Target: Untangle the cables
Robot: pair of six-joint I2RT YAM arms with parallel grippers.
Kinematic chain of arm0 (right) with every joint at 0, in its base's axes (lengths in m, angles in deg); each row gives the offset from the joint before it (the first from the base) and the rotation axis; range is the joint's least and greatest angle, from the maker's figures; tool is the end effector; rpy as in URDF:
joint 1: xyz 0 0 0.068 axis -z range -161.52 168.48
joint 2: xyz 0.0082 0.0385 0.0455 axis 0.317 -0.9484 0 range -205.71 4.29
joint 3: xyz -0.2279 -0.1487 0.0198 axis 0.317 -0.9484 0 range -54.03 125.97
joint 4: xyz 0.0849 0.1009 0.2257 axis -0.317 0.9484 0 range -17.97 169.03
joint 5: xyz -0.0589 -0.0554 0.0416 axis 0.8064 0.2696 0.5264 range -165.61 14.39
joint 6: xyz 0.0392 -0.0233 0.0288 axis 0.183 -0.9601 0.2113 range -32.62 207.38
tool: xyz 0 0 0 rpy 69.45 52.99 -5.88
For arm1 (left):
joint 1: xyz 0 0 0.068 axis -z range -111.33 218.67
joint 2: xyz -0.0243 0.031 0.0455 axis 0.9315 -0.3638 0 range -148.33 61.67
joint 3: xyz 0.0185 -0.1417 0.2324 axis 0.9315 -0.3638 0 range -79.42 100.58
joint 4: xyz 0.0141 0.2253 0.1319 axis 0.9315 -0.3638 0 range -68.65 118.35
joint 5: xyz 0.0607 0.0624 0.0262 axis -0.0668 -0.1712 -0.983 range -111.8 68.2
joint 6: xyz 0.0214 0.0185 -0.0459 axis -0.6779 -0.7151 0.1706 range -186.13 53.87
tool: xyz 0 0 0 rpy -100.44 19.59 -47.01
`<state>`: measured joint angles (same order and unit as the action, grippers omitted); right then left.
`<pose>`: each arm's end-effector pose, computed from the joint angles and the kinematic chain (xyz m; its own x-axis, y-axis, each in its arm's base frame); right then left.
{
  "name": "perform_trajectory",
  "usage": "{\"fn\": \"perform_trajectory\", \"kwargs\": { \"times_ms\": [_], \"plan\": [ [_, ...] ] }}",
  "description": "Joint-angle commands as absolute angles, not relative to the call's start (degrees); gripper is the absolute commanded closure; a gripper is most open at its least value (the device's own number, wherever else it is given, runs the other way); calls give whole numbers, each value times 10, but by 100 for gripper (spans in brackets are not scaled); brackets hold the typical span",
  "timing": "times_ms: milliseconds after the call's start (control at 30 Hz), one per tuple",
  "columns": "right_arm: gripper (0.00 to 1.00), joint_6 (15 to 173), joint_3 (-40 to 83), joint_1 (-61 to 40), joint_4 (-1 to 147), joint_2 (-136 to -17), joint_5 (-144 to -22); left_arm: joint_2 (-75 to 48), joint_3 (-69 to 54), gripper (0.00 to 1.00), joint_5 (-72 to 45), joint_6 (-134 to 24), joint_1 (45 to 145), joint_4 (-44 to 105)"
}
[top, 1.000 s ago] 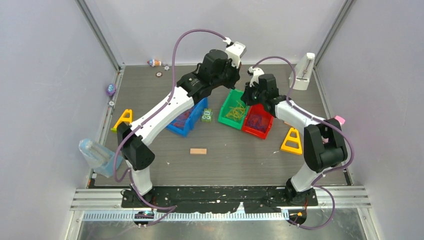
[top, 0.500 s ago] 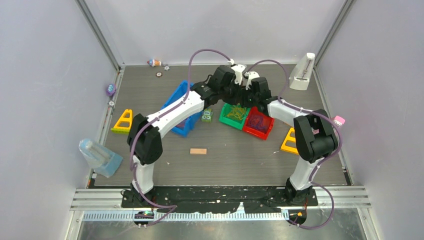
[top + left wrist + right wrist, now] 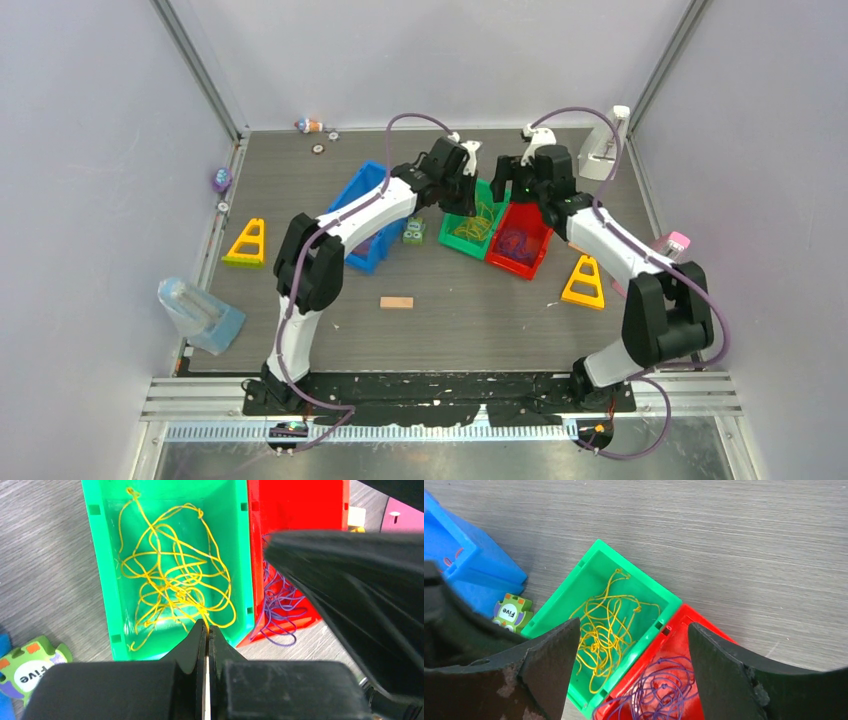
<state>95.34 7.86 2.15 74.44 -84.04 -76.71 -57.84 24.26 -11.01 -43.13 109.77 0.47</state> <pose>0.3399 0.1003 0.2692 -0.4999 -0.0019 -0.8661 -0.2301 0.9644 0.1306 0.3581 -0.3211 0.2589 -0.7715 0.1636 -0.6149 0.4848 0.7770 -0.4015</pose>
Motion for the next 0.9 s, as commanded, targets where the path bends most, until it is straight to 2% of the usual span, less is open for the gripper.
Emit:
{"fn": "perform_trajectory", "kwargs": {
  "times_ms": [0, 267, 467, 733, 867],
  "plan": [
    [15, 971, 50, 32, 741, -785, -759, -612, 301, 100, -94, -410, 1095, -4],
    [15, 1006, 2, 48, 760, -694, -758, -718, 418, 100, -115, -372, 1100, -117],
    [12, 1074, -41, 56, 855, -645, -681, -725, 408, 98, -118, -368, 1103, -108],
    [8, 1145, -134, 67, 900, -538, -657, -713, 432, 66, -141, -396, 1111, -120],
    [7, 1166, -169, 70, 918, -492, -608, -681, 431, 61, -164, -417, 1115, -128]
  ]
}}
